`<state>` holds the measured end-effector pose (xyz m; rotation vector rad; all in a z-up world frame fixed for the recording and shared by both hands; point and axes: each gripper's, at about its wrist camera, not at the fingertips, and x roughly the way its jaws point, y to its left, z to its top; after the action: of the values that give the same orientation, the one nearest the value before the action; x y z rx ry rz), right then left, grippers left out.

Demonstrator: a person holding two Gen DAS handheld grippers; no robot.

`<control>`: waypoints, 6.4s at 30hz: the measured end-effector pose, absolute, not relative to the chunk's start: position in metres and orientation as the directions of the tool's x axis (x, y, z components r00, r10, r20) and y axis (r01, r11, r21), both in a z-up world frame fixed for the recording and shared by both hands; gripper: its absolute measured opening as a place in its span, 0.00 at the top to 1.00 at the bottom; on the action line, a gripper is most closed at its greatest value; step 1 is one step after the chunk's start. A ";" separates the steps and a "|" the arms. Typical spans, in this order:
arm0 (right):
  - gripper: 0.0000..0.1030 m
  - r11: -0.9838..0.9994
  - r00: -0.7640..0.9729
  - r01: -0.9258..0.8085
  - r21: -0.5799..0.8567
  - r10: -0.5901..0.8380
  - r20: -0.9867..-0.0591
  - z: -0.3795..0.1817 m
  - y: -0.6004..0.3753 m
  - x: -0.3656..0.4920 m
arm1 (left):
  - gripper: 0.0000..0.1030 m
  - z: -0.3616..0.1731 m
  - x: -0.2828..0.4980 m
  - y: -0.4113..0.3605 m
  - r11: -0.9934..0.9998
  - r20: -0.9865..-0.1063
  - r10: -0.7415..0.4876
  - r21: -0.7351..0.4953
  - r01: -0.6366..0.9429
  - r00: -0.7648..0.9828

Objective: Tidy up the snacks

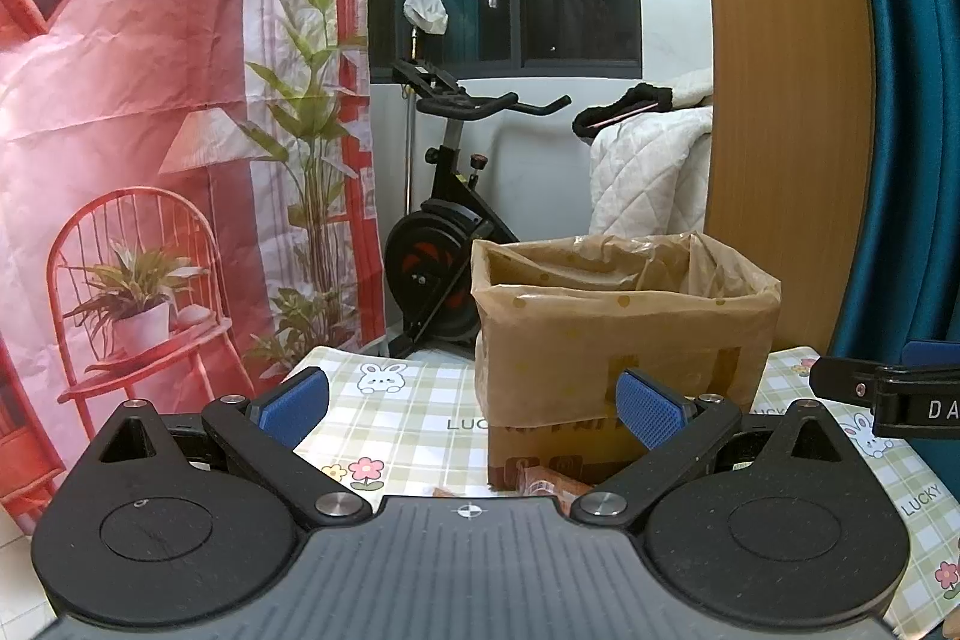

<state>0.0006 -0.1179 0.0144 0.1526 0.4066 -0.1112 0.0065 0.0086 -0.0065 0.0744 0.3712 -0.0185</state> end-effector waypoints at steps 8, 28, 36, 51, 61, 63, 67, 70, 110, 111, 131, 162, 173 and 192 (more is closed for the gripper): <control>0.00 0.982 0.912 0.139 0.126 -0.078 -0.402 0.017 -0.119 0.001 | 0.00 -0.005 0.009 0.008 0.998 -0.370 -0.001 0.064 0.026 0.929; 0.00 0.991 0.937 0.099 0.089 -0.062 -0.345 -0.028 -0.120 0.000 | 0.00 -0.044 0.031 0.023 0.997 -0.417 -0.075 -0.047 0.061 0.906; 0.00 0.997 0.904 0.074 0.009 -0.063 -0.423 -0.072 -0.115 0.013 | 0.02 -0.080 0.046 0.033 0.995 -0.471 -0.099 -0.060 0.081 0.877; 0.01 0.998 0.864 0.062 0.021 -0.043 -0.502 -0.124 -0.138 0.005 | 0.05 -0.157 0.059 0.008 0.965 -0.634 -0.261 -0.155 0.210 0.728; 0.01 0.998 0.852 0.040 0.050 -0.008 -0.524 -0.143 -0.150 0.002 | 0.05 -0.186 0.070 -0.011 0.955 -0.683 -0.291 -0.166 0.246 0.670; 0.01 0.997 0.849 0.040 0.062 -0.001 -0.528 -0.146 -0.153 0.003 | 0.04 -0.190 0.073 -0.015 0.956 -0.687 -0.283 -0.145 0.256 0.669; 0.01 0.998 0.841 0.026 0.065 0.013 -0.540 -0.152 -0.155 0.004 | 0.05 -0.198 0.076 -0.020 0.960 -0.697 -0.260 -0.114 0.255 0.668; 0.01 1.000 0.829 -0.003 0.020 0.013 -0.559 -0.157 -0.154 0.007 | 0.13 -0.197 0.073 -0.025 0.955 -0.682 -0.265 -0.090 0.281 0.682; 0.27 0.992 0.889 -0.096 0.087 0.125 -0.440 -0.058 -0.184 0.033 | 0.18 -0.066 0.076 0.021 0.978 -0.353 -0.208 -0.076 0.194 0.912; 0.27 0.992 0.902 -0.086 0.095 0.118 -0.416 -0.045 -0.190 0.041 | 0.18 -0.056 0.083 0.020 0.977 -0.337 -0.212 -0.072 0.199 0.917; 0.26 0.994 0.955 0.074 0.080 -0.047 -0.292 -0.004 -0.230 0.246 | 0.17 0.016 0.302 -0.045 0.982 -0.346 -0.159 0.037 0.183 0.925; 0.30 0.976 0.890 -0.069 0.207 0.154 -0.430 -0.086 -0.196 0.104 | 0.23 -0.097 0.160 0.082 0.974 -0.554 -0.219 -0.169 0.150 0.803; 0.44 0.970 0.787 -0.105 0.220 0.217 -0.578 -0.144 -0.152 0.075 | 0.26 -0.141 0.140 0.095 0.976 -0.622 -0.203 -0.187 0.109 0.757; 0.48 0.989 0.720 0.056 0.139 0.056 -0.692 -0.206 -0.129 0.125 | 0.27 -0.151 0.124 0.095 0.980 -0.616 -0.178 -0.184 0.079 0.767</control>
<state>0.1247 -0.1286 -0.2058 0.1540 0.7676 0.0002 0.1238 0.0952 -0.1512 -0.1503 0.6828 -0.1402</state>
